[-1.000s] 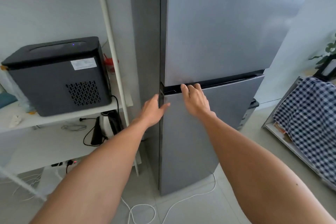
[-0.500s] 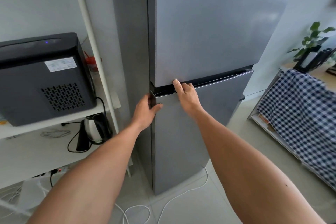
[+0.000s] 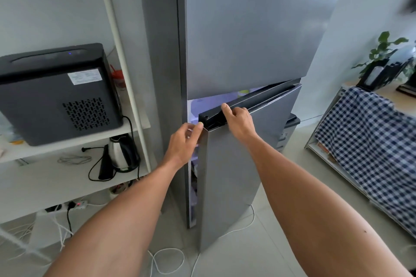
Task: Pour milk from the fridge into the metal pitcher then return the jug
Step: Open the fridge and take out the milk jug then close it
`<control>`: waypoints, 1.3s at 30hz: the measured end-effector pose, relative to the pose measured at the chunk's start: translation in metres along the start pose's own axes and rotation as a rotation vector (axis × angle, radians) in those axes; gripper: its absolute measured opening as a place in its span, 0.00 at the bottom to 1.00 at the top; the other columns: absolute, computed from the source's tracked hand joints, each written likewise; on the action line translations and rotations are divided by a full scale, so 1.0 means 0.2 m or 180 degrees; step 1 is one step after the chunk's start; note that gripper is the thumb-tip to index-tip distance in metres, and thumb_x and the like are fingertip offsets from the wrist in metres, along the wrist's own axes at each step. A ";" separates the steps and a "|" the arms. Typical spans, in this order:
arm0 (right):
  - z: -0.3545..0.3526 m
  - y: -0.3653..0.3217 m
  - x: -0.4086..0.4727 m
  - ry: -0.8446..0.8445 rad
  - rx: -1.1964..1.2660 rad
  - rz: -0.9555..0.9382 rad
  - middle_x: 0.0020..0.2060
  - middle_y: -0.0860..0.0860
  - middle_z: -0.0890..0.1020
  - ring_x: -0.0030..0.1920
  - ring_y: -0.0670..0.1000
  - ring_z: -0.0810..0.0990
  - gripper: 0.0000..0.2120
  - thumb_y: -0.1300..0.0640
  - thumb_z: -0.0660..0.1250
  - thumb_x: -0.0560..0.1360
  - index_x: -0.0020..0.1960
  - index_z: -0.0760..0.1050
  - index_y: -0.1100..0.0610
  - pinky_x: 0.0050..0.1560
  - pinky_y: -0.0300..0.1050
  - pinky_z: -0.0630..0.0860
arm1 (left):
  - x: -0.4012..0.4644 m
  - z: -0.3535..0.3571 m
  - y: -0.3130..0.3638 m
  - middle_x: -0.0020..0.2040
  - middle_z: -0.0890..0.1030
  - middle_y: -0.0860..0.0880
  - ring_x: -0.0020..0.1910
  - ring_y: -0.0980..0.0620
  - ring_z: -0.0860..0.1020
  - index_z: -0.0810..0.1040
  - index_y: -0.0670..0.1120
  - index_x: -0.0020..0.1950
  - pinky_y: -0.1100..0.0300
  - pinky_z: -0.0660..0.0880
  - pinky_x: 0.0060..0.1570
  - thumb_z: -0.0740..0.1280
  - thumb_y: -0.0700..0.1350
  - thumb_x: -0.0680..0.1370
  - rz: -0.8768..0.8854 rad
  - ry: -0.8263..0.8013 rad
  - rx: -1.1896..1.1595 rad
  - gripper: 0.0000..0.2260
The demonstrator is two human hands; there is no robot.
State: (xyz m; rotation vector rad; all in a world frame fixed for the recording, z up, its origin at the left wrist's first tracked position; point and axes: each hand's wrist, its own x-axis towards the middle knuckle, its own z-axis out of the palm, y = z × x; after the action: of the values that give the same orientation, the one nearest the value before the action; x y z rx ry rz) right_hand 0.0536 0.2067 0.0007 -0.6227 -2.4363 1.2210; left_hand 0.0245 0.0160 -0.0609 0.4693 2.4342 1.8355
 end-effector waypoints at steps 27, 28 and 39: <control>-1.34 0.68 -0.65 0.0755 -0.1539 0.0645 0.46 0.55 0.82 0.47 0.60 0.81 0.11 0.54 0.58 0.80 0.52 0.78 0.57 0.46 0.51 0.75 | -0.49 1.17 0.39 0.79 0.66 0.47 0.78 0.43 0.64 0.78 0.46 0.71 0.46 0.61 0.76 0.62 0.53 0.85 0.1388 -0.1980 0.2310 0.18; -1.37 0.72 -0.65 0.0869 -0.1745 0.0625 0.47 0.56 0.82 0.49 0.60 0.81 0.11 0.56 0.58 0.80 0.52 0.78 0.57 0.50 0.53 0.75 | -0.48 1.21 0.42 0.81 0.64 0.48 0.79 0.44 0.61 0.77 0.47 0.72 0.46 0.59 0.76 0.61 0.53 0.85 0.1447 -0.2105 0.2353 0.19; -1.63 1.05 -0.57 0.1384 -0.2463 0.0872 0.69 0.59 0.75 0.73 0.63 0.69 0.21 0.65 0.55 0.80 0.72 0.69 0.58 0.78 0.63 0.58 | -0.43 1.61 0.52 0.76 0.70 0.49 0.74 0.46 0.68 0.69 0.51 0.78 0.52 0.66 0.70 0.58 0.55 0.86 0.2267 -0.2777 0.2361 0.21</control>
State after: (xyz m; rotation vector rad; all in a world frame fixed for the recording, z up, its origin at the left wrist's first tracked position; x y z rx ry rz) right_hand 0.3545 0.4749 0.0033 -1.3004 -2.4187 0.1152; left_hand 0.2005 0.3169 -0.0682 1.8673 2.2529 0.4210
